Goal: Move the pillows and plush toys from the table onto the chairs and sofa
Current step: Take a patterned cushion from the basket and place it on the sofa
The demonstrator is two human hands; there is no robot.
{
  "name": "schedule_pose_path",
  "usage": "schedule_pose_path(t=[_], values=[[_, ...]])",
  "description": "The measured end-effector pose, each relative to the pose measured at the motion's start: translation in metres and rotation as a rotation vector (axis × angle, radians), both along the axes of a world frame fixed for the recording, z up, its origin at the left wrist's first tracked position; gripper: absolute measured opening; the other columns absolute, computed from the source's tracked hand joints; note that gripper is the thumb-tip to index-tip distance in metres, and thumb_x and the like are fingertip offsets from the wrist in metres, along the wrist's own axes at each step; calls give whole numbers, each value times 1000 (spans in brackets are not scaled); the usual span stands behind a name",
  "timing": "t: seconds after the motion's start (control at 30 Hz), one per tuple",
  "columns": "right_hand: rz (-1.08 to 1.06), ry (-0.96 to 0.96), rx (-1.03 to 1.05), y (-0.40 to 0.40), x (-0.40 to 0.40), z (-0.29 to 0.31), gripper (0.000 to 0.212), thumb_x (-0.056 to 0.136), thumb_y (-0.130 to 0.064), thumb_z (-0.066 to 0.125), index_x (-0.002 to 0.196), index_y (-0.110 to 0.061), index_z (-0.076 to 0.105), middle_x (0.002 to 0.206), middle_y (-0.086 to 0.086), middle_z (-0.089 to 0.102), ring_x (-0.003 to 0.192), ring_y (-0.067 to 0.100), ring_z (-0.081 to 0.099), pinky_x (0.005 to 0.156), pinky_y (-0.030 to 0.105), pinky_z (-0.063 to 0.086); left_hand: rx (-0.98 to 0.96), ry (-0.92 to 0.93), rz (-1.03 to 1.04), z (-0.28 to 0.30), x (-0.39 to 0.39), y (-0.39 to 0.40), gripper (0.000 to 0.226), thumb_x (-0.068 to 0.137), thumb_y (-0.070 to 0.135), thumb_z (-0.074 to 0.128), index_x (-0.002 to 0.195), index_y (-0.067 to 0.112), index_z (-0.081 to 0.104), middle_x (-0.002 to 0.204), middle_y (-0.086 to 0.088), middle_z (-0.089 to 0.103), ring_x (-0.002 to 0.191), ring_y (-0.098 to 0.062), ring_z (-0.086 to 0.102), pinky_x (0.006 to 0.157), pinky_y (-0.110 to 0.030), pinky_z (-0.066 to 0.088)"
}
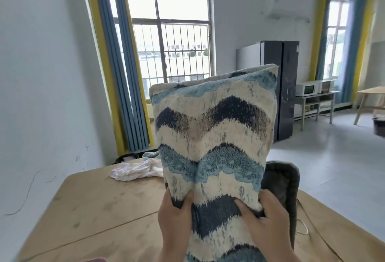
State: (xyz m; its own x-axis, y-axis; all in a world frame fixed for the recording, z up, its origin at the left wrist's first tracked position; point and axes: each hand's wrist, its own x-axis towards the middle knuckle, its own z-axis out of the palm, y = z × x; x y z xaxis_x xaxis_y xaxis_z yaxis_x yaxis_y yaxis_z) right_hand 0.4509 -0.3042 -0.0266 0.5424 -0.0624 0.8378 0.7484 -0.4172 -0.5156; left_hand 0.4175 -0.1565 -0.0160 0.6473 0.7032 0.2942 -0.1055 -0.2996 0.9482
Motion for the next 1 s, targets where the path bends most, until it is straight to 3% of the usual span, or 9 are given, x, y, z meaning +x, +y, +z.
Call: schedule_pose_path(t=[0.1, 0.27, 0.37, 0.4, 0.43, 0.5, 0.67, 0.8, 1.0], values=[[100, 82, 41, -2, -2, -1, 21, 66, -34, 68, 77, -31, 50, 68, -23, 51, 69, -5, 51, 60, -3, 36, -23, -14, -29, -3, -5, 2, 41, 80, 12, 67, 118, 5, 53, 77, 7, 53, 68, -8, 47, 55, -14, 35], [101, 301, 18, -13, 5, 3, 33, 80, -21, 64, 101, -35, 42, 91, -18, 52, 87, 12, 56, 72, 9, 42, 225, 110, -223, -17, -8, 12, 60, 87, 21, 57, 139, 16, 26, 92, 2, 56, 75, -8, 52, 65, -24, 47], [51, 450, -106, -18, -4, 1, 80, 70, -46, 63, 134, -33, 16, 135, -9, 34, 128, 19, 34, 101, 39, 40, 346, 106, -400, -35, -17, 21, 63, 87, 18, 57, 137, 29, 19, 74, 4, 54, 62, 4, 50, 57, -10, 42], [37, 512, -220, -18, -12, 1, 98, 62, -60, 59, 135, -40, -5, 145, -9, 13, 137, 18, 16, 109, 40, 29, 396, 118, -439, -44, -21, 23, 63, 87, 22, 53, 135, 35, 14, 98, 3, 59, 83, 10, 51, 74, -9, 44], [3, 572, -378, -17, -19, 0, 106, 55, -69, 52, 126, -47, -24, 148, -7, -3, 139, 16, 1, 111, 38, 21, 447, 167, -463, -50, -25, 24, 65, 86, 26, 46, 133, 37, 3, 131, 5, 43, 115, 7, 40, 99, -15, 36], [-87, 639, -600, -11, -30, -4, 106, 54, -76, 50, 105, -50, -39, 150, 4, -11, 138, 22, -4, 111, 38, 19, 530, 303, -513, -60, -29, 28, 74, 82, 19, 39, 132, 35, -13, 148, 16, -6, 140, -4, -3, 117, -24, 3], [-142, 604, -545, -3, -20, -6, 101, 71, -56, 60, 138, -35, -12, 135, 14, 36, 111, 30, 49, 85, 34, 45, 617, 480, -409, -77, -31, 28, 83, 89, 29, 42, 133, 21, -29, 137, 15, -32, 132, -1, -21, 118, -29, -3], [-156, 473, -581, -6, -19, -7, 88, 76, -47, 61, 141, -24, 7, 132, 13, 47, 106, 31, 56, 82, 37, 48, 493, 571, -331, -104, -44, 10, 69, 89, 30, 22, 142, 7, -16, 153, -4, -19, 142, -20, -14, 119, -34, -6], [-99, 307, -482, -7, -12, 6, 73, 75, -27, 69, 135, -13, 32, 124, 16, 56, 103, 32, 58, 85, 36, 46, 547, 673, -300, -113, -48, 15, 65, 98, 32, 23, 141, 5, -19, 153, -8, -21, 142, -19, -18, 117, -30, -9]])
